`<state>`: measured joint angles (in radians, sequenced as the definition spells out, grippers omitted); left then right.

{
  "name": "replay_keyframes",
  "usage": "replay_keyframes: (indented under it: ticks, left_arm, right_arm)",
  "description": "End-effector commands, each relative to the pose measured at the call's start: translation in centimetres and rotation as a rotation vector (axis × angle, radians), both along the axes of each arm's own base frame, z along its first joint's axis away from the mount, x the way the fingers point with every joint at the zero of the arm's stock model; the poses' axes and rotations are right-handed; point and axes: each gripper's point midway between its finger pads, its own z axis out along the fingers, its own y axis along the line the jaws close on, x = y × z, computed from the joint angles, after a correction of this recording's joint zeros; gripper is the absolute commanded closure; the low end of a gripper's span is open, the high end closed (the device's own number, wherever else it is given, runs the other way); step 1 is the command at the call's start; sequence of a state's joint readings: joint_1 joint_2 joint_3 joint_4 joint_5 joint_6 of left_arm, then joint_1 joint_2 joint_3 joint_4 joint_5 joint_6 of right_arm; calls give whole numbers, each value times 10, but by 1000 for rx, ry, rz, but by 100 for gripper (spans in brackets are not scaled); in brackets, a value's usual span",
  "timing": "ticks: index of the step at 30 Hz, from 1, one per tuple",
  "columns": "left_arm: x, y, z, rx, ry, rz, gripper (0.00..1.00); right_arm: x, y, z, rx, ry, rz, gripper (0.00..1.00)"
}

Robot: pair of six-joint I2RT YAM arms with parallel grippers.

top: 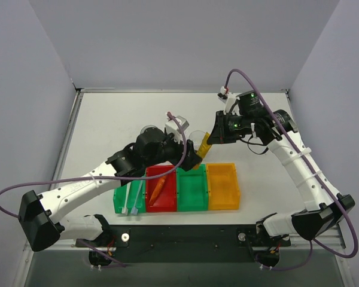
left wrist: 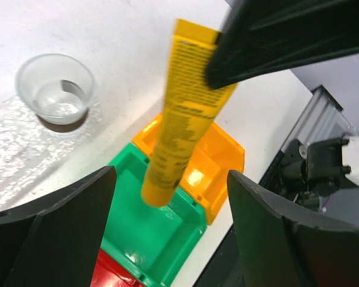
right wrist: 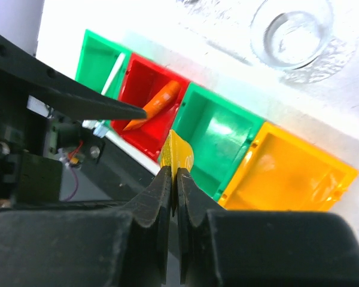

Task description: Prepare toiletry sets of a toothbrush and toothpaste on the tray

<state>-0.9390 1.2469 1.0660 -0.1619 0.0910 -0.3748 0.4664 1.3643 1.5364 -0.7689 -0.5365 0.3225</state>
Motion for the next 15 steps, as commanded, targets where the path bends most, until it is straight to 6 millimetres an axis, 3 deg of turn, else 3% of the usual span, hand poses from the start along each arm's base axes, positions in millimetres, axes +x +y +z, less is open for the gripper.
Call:
replay_keyframes:
  ticks: [1, 4, 8, 10, 13, 15]
  left_arm:
    - [18, 17, 43, -160, -32, 59, 12]
    - [41, 43, 49, -157, -30, 154, 12]
    - [73, 95, 32, -55, 24, 371, 12]
    - [90, 126, 35, -94, 35, 475, 12]
    - [109, 169, 36, -144, 54, 608, 12]
    - [115, 185, 34, -122, 58, 645, 12]
  right_arm:
    - [22, -12, 35, -26, -208, -64, 100]
    - [40, -10, 42, -25, -275, -94, 100]
    - [59, 5, 55, -18, -410, -94, 100]
    - [71, 9, 62, -37, -489, -106, 100]
    - [79, 23, 62, -66, -541, -105, 100]
    - [85, 33, 56, -78, -534, -100, 100]
